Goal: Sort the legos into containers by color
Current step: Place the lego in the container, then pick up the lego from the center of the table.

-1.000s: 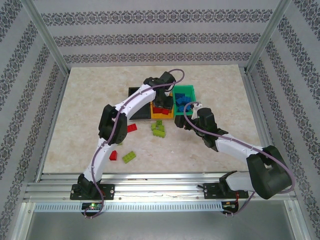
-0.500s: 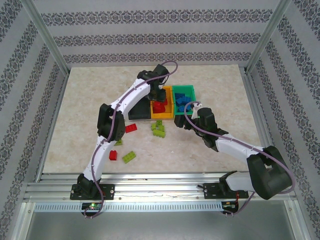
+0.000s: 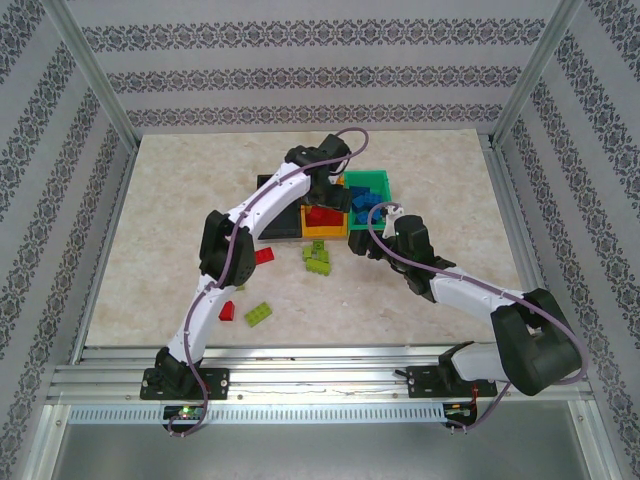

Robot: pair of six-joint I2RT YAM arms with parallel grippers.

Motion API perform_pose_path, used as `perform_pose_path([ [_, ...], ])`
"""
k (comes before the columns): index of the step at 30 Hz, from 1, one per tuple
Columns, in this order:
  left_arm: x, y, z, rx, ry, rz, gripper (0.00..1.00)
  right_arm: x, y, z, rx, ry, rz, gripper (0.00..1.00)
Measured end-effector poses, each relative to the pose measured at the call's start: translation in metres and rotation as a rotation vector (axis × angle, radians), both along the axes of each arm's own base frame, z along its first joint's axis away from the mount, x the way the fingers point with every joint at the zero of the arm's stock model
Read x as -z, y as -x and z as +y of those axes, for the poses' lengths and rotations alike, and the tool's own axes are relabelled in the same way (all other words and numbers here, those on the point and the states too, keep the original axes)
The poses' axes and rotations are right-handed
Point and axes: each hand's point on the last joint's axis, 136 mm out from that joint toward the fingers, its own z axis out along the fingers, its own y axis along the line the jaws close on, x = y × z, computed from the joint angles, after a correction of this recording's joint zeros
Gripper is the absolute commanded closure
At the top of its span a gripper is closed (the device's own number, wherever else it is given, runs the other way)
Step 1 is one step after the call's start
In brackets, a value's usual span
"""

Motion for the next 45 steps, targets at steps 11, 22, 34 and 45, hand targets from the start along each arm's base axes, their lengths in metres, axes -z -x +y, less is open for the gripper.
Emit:
perform_pose_path([
  [11, -0.027, 0.06, 0.05, -0.024, -0.052, -0.027, 0.23, 0.0, 0.001, 0.001, -0.003, -0.008, 0.006, 0.23],
  [22, 0.021, 0.134, 0.125, -0.155, -0.115, 0.038, 0.18, 0.0, 0.0, 0.001, 0.0, -0.016, 0.007, 0.23],
  [34, 0.053, 0.129, 0.171, -0.434, -0.06, 0.085, 0.16, 0.003, 0.0, 0.003, -0.004, -0.015, 0.012, 0.23],
  [45, 0.08, 0.116, 0.168, -0.525, -0.043, 0.139, 0.17, 0.002, 0.0, 0.003, -0.004, -0.015, 0.011, 0.24],
])
